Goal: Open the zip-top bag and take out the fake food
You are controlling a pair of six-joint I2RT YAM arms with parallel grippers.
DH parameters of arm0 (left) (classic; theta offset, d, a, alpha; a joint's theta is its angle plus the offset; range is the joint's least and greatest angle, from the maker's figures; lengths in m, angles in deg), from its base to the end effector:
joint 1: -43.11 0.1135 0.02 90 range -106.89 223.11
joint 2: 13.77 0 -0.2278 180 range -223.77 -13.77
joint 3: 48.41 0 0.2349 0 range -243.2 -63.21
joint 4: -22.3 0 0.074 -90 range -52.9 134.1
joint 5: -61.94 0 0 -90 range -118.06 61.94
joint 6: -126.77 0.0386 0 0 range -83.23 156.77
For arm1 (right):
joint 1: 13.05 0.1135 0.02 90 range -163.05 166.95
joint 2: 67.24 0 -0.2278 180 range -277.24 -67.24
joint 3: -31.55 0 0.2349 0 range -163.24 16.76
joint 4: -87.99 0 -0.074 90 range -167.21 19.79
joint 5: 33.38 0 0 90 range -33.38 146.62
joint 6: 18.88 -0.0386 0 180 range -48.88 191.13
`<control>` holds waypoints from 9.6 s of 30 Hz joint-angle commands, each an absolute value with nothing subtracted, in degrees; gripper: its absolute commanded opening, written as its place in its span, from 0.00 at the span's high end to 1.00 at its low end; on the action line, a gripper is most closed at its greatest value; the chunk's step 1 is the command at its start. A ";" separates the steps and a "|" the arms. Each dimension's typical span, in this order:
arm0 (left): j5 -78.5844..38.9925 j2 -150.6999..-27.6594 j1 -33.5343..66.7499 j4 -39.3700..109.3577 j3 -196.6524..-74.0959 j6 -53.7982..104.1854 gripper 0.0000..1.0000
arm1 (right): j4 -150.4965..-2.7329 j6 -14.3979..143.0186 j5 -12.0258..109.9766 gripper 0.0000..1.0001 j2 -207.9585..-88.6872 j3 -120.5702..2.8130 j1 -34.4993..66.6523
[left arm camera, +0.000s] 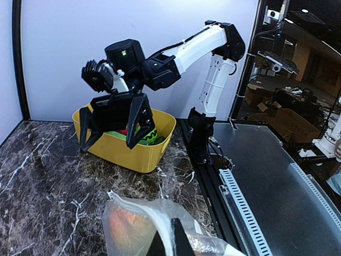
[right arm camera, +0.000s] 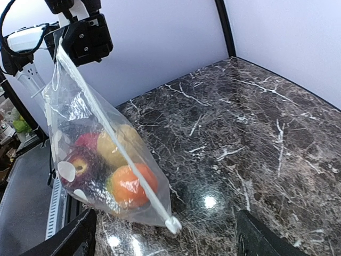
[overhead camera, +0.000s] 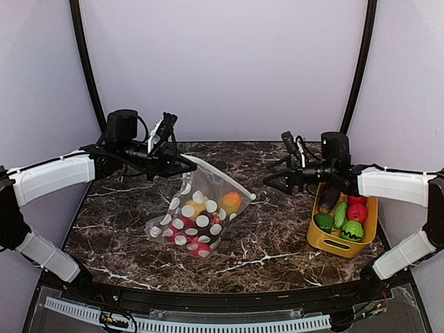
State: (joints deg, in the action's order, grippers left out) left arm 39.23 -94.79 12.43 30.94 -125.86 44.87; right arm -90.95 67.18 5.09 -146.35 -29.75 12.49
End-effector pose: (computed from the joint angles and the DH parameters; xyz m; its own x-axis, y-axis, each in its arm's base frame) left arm 0.2448 -0.1866 0.3051 -0.0431 0.0888 -0.9951 0.9883 -0.1419 -0.0554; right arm 0.2517 0.1537 0.2337 -0.3555 -0.1225 -0.9266 -0.9144 0.2509 0.3176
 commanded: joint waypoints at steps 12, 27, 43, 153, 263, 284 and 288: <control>49.50 -92.30 11.91 3.85 -120.13 29.53 0.99 | -81.73 79.73 7.44 0.44 -158.03 -45.27 22.94; 35.16 -89.53 12.27 19.97 -120.67 42.23 0.71 | -74.68 81.35 13.45 1.00 -154.97 -47.02 24.00; 6.52 -83.69 8.15 42.29 -125.06 60.64 0.24 | -46.53 77.30 26.59 1.00 -161.64 -66.34 28.00; 14.46 -99.12 -4.58 34.13 -132.79 58.63 0.54 | -87.94 84.20 22.42 1.00 -145.19 -37.14 36.89; -2.97 -76.57 5.36 52.99 -115.96 57.99 0.32 | -95.74 75.11 23.75 1.00 -128.49 -18.15 23.24; -2.08 -94.47 -2.87 65.14 -136.82 65.61 0.65 | -92.03 79.17 21.89 1.00 -130.93 -22.48 27.41; -2.34 -95.34 -3.56 65.63 -137.40 66.32 0.72 | -92.03 79.32 22.19 1.00 -131.44 -22.61 28.11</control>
